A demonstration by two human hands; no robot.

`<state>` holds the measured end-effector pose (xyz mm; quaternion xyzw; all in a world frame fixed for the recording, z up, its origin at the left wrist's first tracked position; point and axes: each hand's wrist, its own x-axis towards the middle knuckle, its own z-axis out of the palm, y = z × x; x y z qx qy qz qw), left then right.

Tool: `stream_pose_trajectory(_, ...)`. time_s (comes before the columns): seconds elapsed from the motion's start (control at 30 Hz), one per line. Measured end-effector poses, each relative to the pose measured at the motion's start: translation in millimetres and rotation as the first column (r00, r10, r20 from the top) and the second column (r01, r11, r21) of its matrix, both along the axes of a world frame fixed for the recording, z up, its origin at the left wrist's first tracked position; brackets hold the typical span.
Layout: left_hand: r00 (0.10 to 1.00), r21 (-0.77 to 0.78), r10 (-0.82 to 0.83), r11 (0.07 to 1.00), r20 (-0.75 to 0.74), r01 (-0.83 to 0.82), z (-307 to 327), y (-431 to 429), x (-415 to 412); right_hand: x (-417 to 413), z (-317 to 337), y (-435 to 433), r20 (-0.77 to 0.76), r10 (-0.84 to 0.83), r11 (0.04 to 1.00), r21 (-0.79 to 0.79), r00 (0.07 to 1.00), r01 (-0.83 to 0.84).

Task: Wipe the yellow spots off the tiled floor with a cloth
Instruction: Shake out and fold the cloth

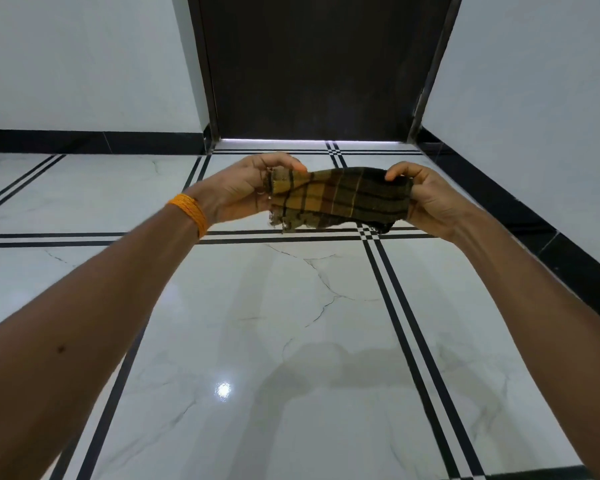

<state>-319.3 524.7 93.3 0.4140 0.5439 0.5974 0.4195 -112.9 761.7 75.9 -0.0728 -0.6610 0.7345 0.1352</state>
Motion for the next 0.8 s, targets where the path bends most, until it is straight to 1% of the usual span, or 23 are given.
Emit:
stream_pose_trajectory(0.03, 1.000, -0.010, 0.013, 1.000, -0.019, -0.013, 2.4, 0.0, -1.5, 0.8, 0.8, 2.2, -0.006, 0.015, 1.000, -0.003, 1.000, -0.015)
stream_pose_trajectory(0.1, 0.987, -0.047, 0.088, 0.994, -0.134, -0.095, -3.4, 1.4, -3.3, -1.2, -3.3, 3.0, 0.030, 0.020, 0.998, 0.055, 0.999, -0.022)
stream_pose_trajectory(0.17, 0.958, -0.044, 0.166, 0.982, -0.232, -0.181, -14.2, 2.1, -3.2, -3.4, -10.9, 2.6, 0.049, -0.015, 0.993, 0.119, 0.999, 0.010)
stream_pose_trajectory(0.2, 0.955, -0.042, 0.170, 0.982, -0.244, -0.186, -16.5, 1.4, -2.6, -3.2, -14.0, 3.2, 0.042, -0.041, 0.992, 0.121, 0.998, 0.036)
stream_pose_trajectory(0.23, 0.959, -0.048, 0.146, 0.986, -0.241, -0.162, -14.4, 0.4, -2.5, -1.5, -14.9, 5.3, 0.036, -0.059, 0.992, 0.111, 0.998, 0.054)
stream_pose_trajectory(0.3, 0.976, -0.058, 0.083, 0.994, -0.200, -0.097, -2.5, -2.5, -3.4, 4.6, -13.1, 9.8, 0.047, -0.044, 0.995, 0.093, 0.998, 0.039)
stream_pose_trajectory(0.37, 0.989, -0.043, 0.077, 0.996, -0.124, -0.083, 6.3, -4.6, -7.8, 9.9, -7.9, 11.4, 0.074, 0.006, 0.997, 0.073, 0.997, -0.011)
stream_pose_trajectory(0.4, 0.989, -0.046, 0.088, 0.994, -0.122, -0.094, 5.5, -5.0, -10.6, 11.7, -6.5, 11.5, 0.091, 0.034, 0.997, 0.062, 0.995, -0.040)
stream_pose_trajectory(0.5, 0.960, -0.097, 0.141, 0.981, -0.241, -0.169, -13.4, -7.3, -15.3, 11.8, -8.5, 10.2, 0.140, 0.045, 0.992, 0.114, 0.989, -0.061)
stream_pose_trajectory(0.53, 0.954, -0.107, 0.156, 0.976, -0.257, -0.189, -19.4, -7.7, -15.7, 10.3, -9.7, 9.5, 0.145, 0.039, 0.988, 0.143, 0.989, -0.060)
stream_pose_trajectory(0.7, 0.947, -0.104, 0.187, 0.970, -0.260, -0.220, -14.2, -2.1, -11.6, 5.0, -13.8, 11.6, 0.151, -0.031, 0.961, 0.276, 0.988, -0.012)
stream_pose_trajectory(0.73, 0.946, -0.097, 0.202, 0.968, -0.252, -0.232, -12.2, -0.7, -10.1, 3.8, -11.3, 11.5, 0.153, -0.044, 0.957, 0.290, 0.987, -0.002)
stream_pose_trajectory(0.8, 0.945, -0.079, 0.224, 0.965, -0.240, -0.248, -11.1, 1.6, -6.4, 0.6, -5.4, 10.3, 0.159, -0.013, 0.958, 0.284, 0.987, -0.034)
